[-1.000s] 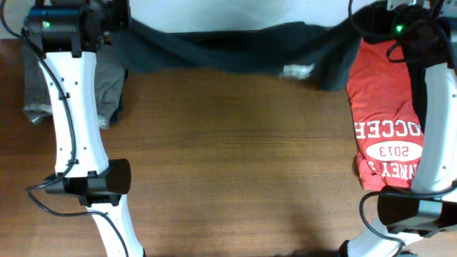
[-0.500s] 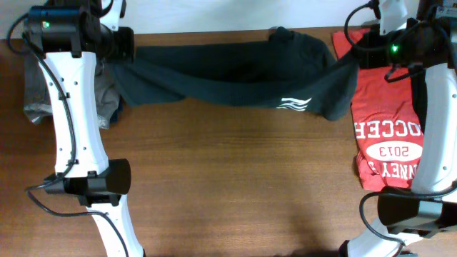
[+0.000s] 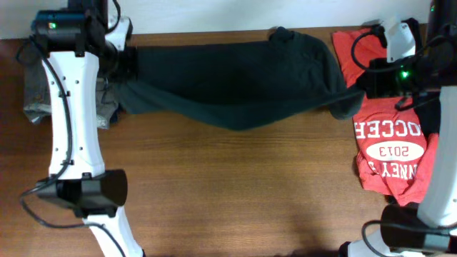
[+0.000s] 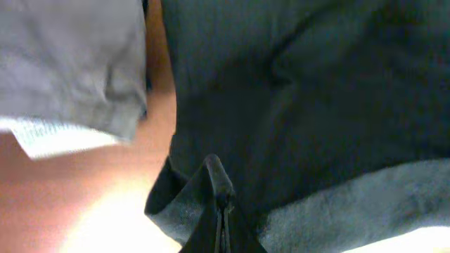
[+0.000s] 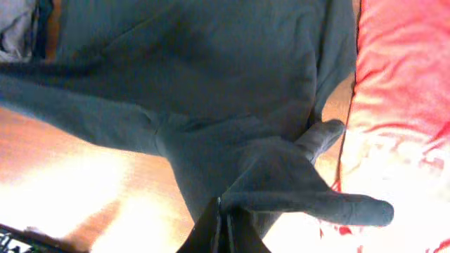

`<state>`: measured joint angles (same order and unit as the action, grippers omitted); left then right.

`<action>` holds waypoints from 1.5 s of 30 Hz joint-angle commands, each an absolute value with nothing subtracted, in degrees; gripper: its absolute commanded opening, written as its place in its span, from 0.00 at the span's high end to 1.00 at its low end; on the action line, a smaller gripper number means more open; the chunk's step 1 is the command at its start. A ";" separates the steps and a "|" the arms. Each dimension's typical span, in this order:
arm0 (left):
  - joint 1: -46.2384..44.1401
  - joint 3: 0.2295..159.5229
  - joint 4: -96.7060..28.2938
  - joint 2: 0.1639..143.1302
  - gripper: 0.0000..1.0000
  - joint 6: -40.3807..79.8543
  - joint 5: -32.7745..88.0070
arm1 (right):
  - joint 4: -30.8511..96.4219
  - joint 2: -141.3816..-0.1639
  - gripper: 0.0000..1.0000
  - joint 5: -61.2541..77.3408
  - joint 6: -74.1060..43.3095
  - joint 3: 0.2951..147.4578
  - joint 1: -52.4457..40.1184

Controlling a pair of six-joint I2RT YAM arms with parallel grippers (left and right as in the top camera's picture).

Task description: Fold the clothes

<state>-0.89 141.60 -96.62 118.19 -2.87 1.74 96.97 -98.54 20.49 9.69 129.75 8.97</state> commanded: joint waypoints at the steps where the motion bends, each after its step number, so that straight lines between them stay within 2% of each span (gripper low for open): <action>1: -0.54 133.58 -96.71 111.79 1.00 -2.09 -0.49 | 97.34 -95.77 0.96 17.28 5.37 127.02 8.91; 13: -0.47 117.97 -96.73 107.70 0.99 -1.96 1.08 | 97.32 -85.34 0.96 9.17 0.32 102.19 9.08; 25: -0.40 100.27 -92.71 107.70 0.99 -1.69 -0.23 | 94.87 -84.84 0.96 6.26 -0.56 88.64 9.41; 36: -0.40 94.80 -88.95 106.72 0.99 2.98 -1.52 | 94.74 -81.56 0.96 7.51 -0.78 83.81 18.09; 45: -0.30 94.63 -88.99 98.63 0.99 5.82 -1.50 | 95.24 -74.46 0.96 7.51 -1.61 83.81 21.37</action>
